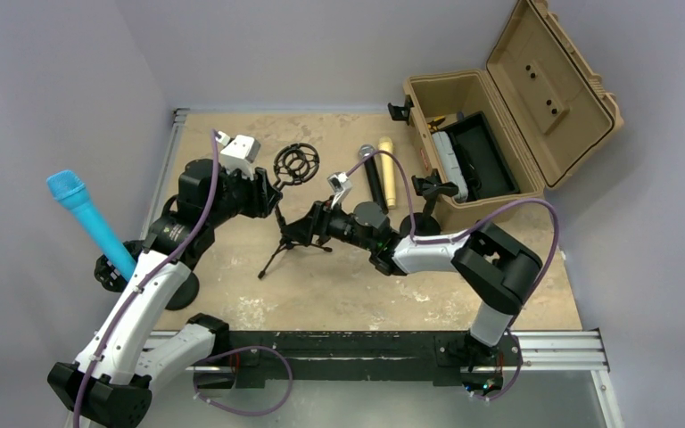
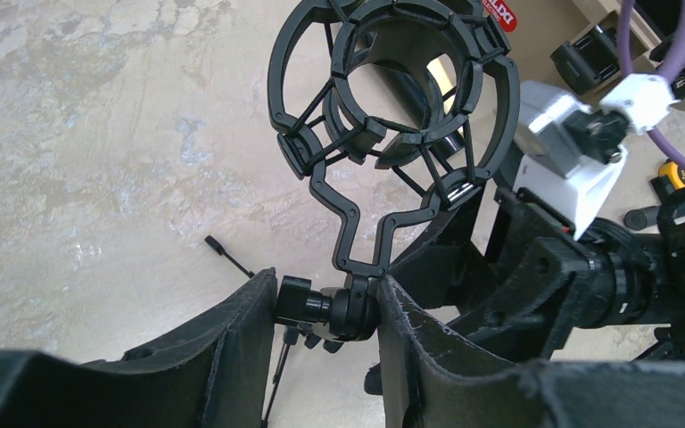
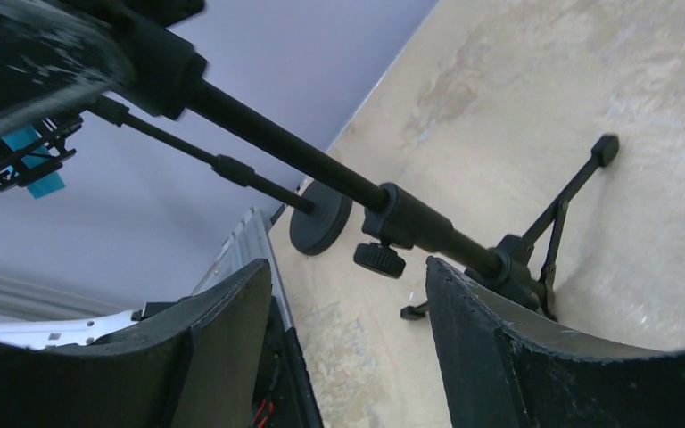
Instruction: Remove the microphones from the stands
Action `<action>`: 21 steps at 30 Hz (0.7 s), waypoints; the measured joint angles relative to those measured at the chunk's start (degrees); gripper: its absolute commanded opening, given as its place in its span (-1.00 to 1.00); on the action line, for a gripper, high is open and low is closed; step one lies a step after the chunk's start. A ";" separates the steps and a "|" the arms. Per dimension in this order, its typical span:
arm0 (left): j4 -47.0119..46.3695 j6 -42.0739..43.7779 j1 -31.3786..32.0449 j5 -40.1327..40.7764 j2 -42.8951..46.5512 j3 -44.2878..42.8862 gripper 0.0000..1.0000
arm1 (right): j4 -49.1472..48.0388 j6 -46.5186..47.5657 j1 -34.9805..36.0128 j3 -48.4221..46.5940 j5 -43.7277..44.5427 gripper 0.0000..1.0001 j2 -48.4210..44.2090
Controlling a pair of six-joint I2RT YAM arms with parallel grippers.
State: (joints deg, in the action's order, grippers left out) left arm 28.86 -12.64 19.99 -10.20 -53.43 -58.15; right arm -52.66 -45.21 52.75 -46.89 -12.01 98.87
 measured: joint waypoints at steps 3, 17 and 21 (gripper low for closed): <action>0.00 0.00 0.09 0.13 0.04 0.02 -0.80 | 0.76 -2.40 0.00 -0.11 -1.07 0.19 1.14; 0.07 0.00 0.09 0.20 0.11 0.04 -0.80 | -1.03 -6.36 -0.02 -1.86 -2.60 -0.11 4.35; 0.09 0.02 0.09 0.20 0.11 0.04 -0.80 | -1.20 -6.43 -0.28 -2.64 -2.71 -0.39 5.51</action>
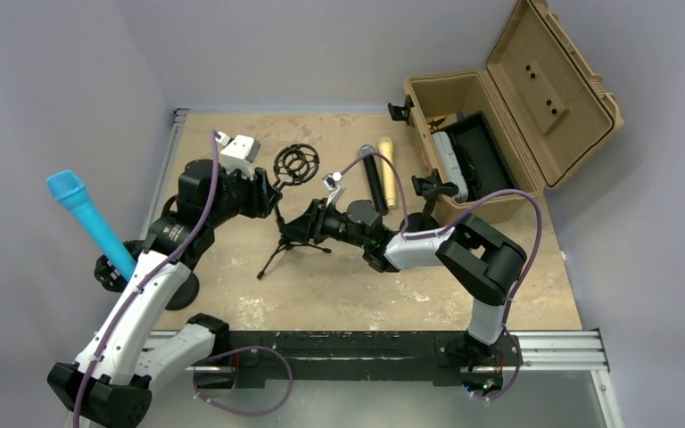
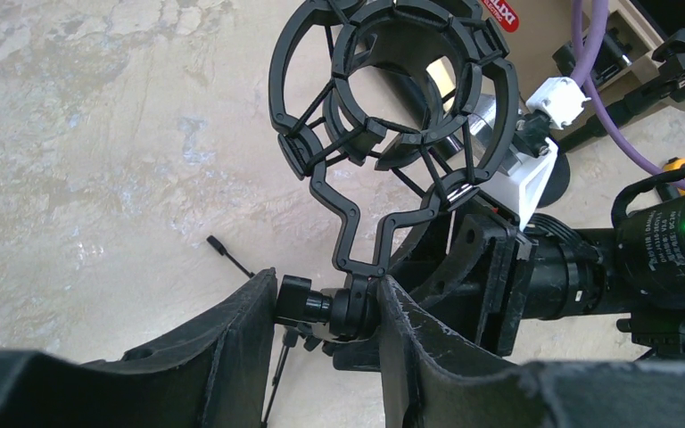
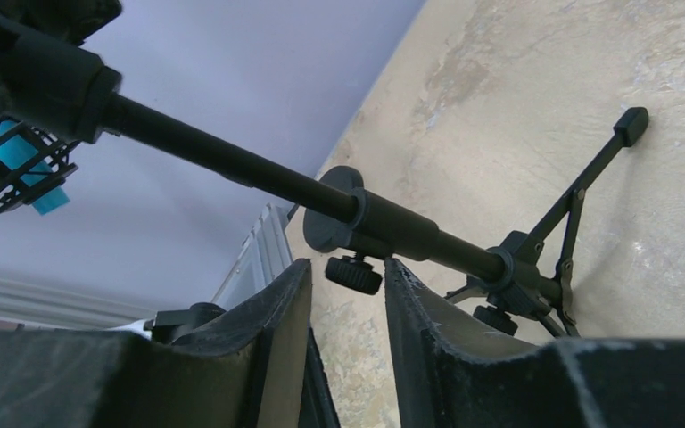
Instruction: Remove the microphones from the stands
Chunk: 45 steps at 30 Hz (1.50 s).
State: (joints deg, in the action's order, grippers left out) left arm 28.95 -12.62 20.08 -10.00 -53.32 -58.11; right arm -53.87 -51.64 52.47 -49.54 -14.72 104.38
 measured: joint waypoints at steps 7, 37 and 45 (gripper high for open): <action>0.04 0.15 0.00 0.61 0.09 0.02 -0.81 | 1.05 0.94 -0.20 -1.03 0.50 -0.74 0.98; -1.18 -0.07 -0.33 5.68 0.37 0.07 -0.68 | 32.11 37.11 17.77 -26.56 60.43 -1.00 7.32; -0.94 -0.33 0.20 5.18 0.42 0.07 0.03 | 25.42 42.60 15.45 -19.61 50.21 -1.00 3.74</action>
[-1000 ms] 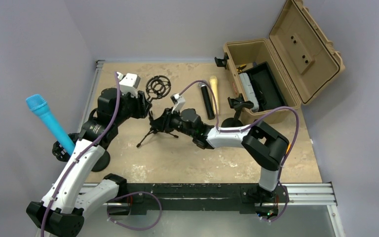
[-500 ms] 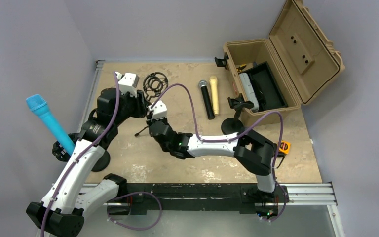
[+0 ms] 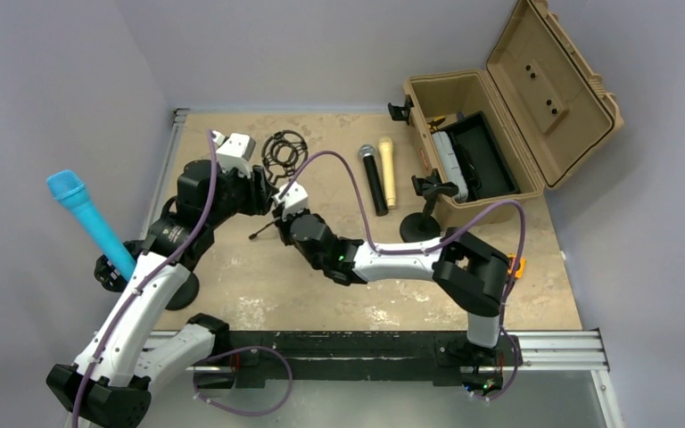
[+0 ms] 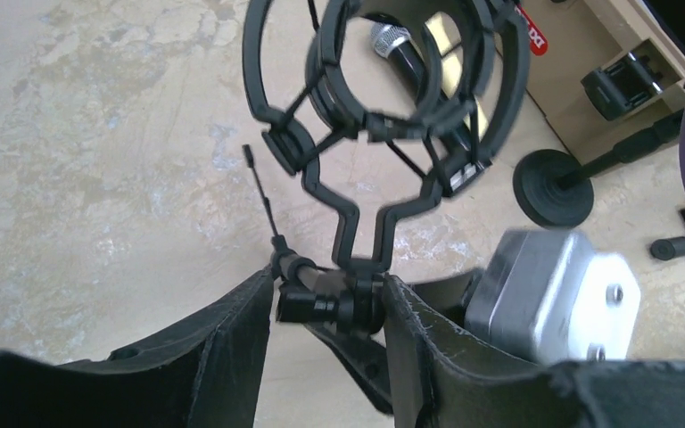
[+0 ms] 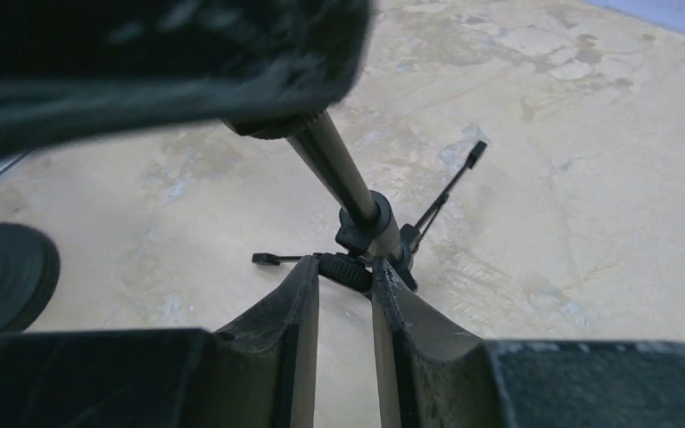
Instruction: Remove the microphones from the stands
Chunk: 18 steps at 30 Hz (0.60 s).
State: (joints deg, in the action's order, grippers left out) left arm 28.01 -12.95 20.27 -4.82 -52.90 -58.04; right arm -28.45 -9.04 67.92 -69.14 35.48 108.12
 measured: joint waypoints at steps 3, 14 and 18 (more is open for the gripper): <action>1.05 -0.48 0.13 -0.90 0.28 0.02 0.26 | -2.45 0.11 -3.15 3.52 -9.25 -1.00 -2.36; 1.55 -1.07 0.13 -1.49 7.39 1.70 0.58 | -5.53 0.74 -16.81 3.52 -40.44 -1.00 -1.31; 1.14 -1.09 0.13 -0.70 9.27 2.12 0.59 | -5.27 3.23 -17.62 1.70 -45.38 -1.00 0.70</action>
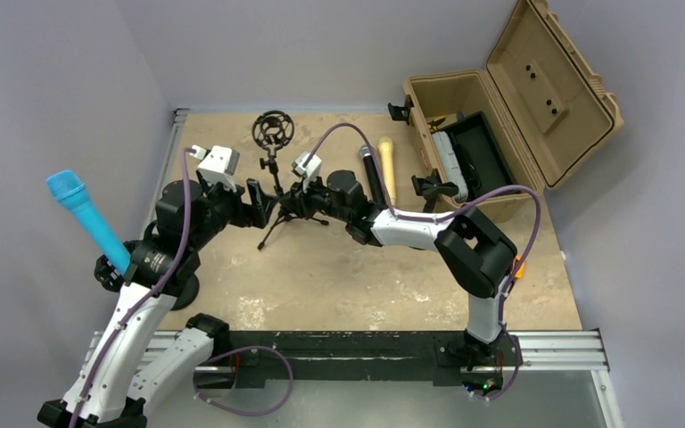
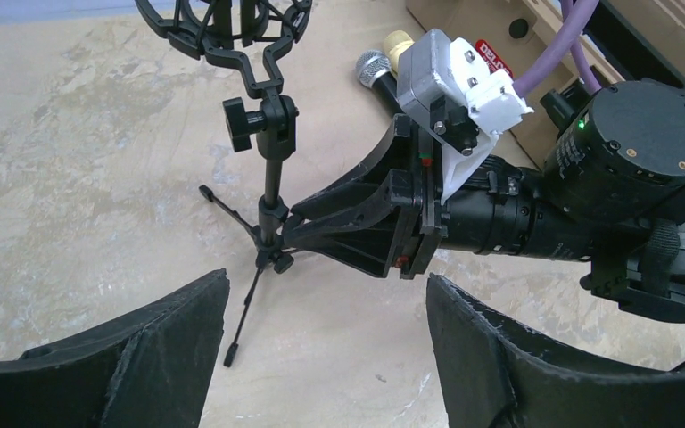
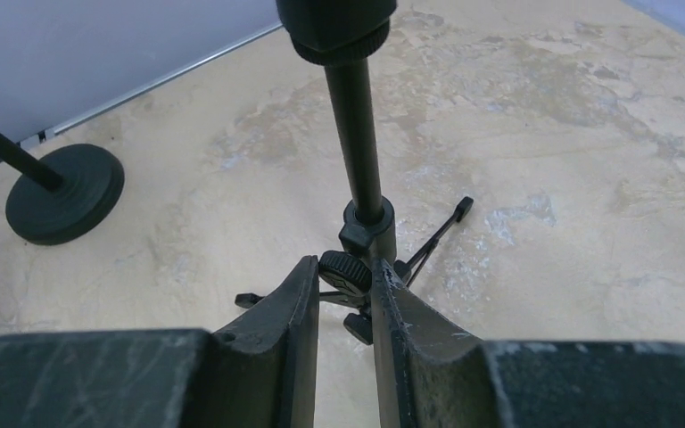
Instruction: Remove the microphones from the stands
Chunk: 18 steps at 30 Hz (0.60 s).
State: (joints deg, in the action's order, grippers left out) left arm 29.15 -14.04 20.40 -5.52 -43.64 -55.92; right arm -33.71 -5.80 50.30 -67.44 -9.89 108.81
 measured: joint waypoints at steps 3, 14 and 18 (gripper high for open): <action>-0.02 -0.09 0.00 0.39 0.50 0.55 0.60 | 0.87 2.73 -0.04 -0.42 -0.22 -1.00 0.00; -0.15 -0.48 -0.13 1.44 -1.90 0.55 0.54 | 2.78 0.09 0.63 -0.46 7.10 0.19 -0.92; -0.15 -0.52 -0.13 1.49 -1.90 0.52 0.54 | 2.84 -6.34 0.46 0.28 7.50 0.26 -2.51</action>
State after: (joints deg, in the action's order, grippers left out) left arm 28.99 -14.57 20.27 -4.03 -45.54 -55.40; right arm -30.87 -12.14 50.76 -67.16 -2.39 106.30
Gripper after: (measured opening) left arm 0.771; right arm 0.609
